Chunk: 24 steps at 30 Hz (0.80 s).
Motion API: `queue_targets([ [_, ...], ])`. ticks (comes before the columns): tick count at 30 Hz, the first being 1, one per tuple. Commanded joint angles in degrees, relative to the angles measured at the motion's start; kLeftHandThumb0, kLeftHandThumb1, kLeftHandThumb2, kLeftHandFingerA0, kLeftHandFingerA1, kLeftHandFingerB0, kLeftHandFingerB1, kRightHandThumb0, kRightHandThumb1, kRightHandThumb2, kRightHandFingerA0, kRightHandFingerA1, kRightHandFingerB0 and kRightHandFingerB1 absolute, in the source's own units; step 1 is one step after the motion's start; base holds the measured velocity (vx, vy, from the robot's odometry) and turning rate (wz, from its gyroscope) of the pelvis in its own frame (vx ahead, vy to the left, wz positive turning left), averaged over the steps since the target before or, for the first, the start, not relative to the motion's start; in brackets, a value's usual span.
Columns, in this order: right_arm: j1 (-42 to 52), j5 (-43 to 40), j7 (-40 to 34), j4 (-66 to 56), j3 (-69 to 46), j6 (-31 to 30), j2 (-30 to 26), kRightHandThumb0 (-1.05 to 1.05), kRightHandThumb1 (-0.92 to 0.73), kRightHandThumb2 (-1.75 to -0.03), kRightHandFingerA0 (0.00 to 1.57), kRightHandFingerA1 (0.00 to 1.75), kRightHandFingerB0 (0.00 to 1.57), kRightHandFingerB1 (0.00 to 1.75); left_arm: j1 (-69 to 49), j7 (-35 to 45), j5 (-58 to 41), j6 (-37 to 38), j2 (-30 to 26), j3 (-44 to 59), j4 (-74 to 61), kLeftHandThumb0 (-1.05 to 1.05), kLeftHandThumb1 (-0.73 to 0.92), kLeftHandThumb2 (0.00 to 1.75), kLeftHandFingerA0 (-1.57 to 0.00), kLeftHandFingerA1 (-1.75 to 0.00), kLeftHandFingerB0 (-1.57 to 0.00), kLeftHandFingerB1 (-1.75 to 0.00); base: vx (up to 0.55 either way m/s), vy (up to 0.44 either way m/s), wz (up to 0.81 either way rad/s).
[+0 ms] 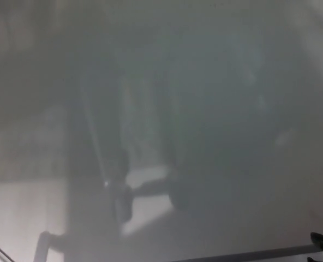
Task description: A white board is being place on the right hand side and parallel to the robot and the robot uses its left hand to grab on the leftside of the whiteboard and drag the whiteboard from the right hand side to the left hand side
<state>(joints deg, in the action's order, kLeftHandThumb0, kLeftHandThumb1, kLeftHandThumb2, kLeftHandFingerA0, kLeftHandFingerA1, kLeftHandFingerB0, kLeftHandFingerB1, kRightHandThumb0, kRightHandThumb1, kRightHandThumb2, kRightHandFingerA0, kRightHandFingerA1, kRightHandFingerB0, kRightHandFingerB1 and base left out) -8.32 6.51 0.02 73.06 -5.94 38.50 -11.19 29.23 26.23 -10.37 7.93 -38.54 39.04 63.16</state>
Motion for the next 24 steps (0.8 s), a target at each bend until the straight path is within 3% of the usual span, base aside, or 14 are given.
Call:
queue_targets([
  [1, 0.67, -0.19, -1.31, 0.16, -0.11, 0.05, -0.22, -0.59, -0.71, -0.88, 0.31, 0.47, 0.2, 0.42, -1.64, -6.34, -2.68, 1.0, -4.52, 1.65, 1.27, -0.34, 0.48, 0.62, -0.94, -1.55, -0.95, -1.25, 0.0, 0.0, 0.0],
  [3, 0.64, -0.11, -1.32, 0.25, 0.0, 0.05, -0.25, -0.6, -0.71, -0.88, 0.32, 0.47, 0.2, 0.42, -1.63, -5.83, -3.06, 0.95, -5.0, 1.77, 1.5, -0.25, 0.51, 0.58, -0.9, -1.64, -0.86, -1.42, 0.0, 0.0, 0.0],
  [8, 0.62, -0.19, -1.35, 0.3, 0.14, -0.23, -0.17, -0.6, -0.71, -0.89, 0.32, 0.48, 0.2, 0.43, -0.72, -4.89, -3.82, 0.61, -6.03, 1.77, 2.86, -0.24, 0.51, 0.56, -0.86, -1.66, -0.85, -1.41, 0.0, 0.0, 0.0],
  [9, 0.7, -0.13, -1.48, 0.4, 0.2, -0.2, -0.02, -0.6, -0.71, -0.89, 0.32, 0.48, 0.2, 0.43, 0.11, -5.15, -3.02, 0.65, -6.34, 0.83, 2.74, -0.29, 0.49, 0.6, -0.9, -1.58, -0.94, -1.26, 0.0, 0.0, 0.0],
  [11, 0.85, 0.05, -1.75, 0.39, 0.39, -0.26, 0.0, -0.6, -0.71, -0.88, 0.31, 0.48, 0.2, 0.42, 0.82, -3.66, -3.25, 0.91, -6.36, 0.47, 2.72, -0.18, 0.57, 0.56, -0.8, -1.69, -0.83, -1.32, 0.0, 0.0, 0.0],
  [16, 0.7, 0.49, -2.31, 0.3, 0.75, -0.16, -0.14, -0.6, -0.71, -0.89, 0.32, 0.48, 0.2, 0.43, 2.82, -1.86, -2.99, 2.35, -6.2, -0.87, 3.23, -0.17, 0.56, 0.55, -0.81, -1.7, -0.8, -1.35, 0.0, 0.0, 0.0],
  [22, 0.73, 0.53, -2.3, 0.23, 1.06, -0.19, -0.38, -0.61, -0.71, -0.89, 0.32, 0.48, 0.2, 0.42, 4.58, -1.95, -3.47, 2.61, -5.65, -1.82, 3.32, -0.17, 0.54, 0.56, -0.82, -1.66, -0.79, -1.36, 0.0, 0.0, 0.0],
  [23, 0.66, 0.41, -2.21, 0.22, 0.98, -0.26, -0.41, -0.61, -0.71, -0.89, 0.31, 0.48, 0.2, 0.42, 4.35, -2.59, -3.21, 2.78, -5.3, -2.15, 3.23, -0.19, 0.52, 0.57, -0.78, -1.57, -0.75, -1.37, 0.0, 0.0, 0.0],
  [24, 0.62, 0.6, -2.4, 0.22, 1.11, -0.24, -0.5, -0.61, -0.71, -0.89, 0.31, 0.48, 0.2, 0.42, 4.11, -3.77, -2.11, 2.23, -5.43, -3.13, 3.09, -0.32, 0.46, 0.55, -0.77, -1.2, -0.75, -0.88, 0.0, 0.0, 0.0],
])
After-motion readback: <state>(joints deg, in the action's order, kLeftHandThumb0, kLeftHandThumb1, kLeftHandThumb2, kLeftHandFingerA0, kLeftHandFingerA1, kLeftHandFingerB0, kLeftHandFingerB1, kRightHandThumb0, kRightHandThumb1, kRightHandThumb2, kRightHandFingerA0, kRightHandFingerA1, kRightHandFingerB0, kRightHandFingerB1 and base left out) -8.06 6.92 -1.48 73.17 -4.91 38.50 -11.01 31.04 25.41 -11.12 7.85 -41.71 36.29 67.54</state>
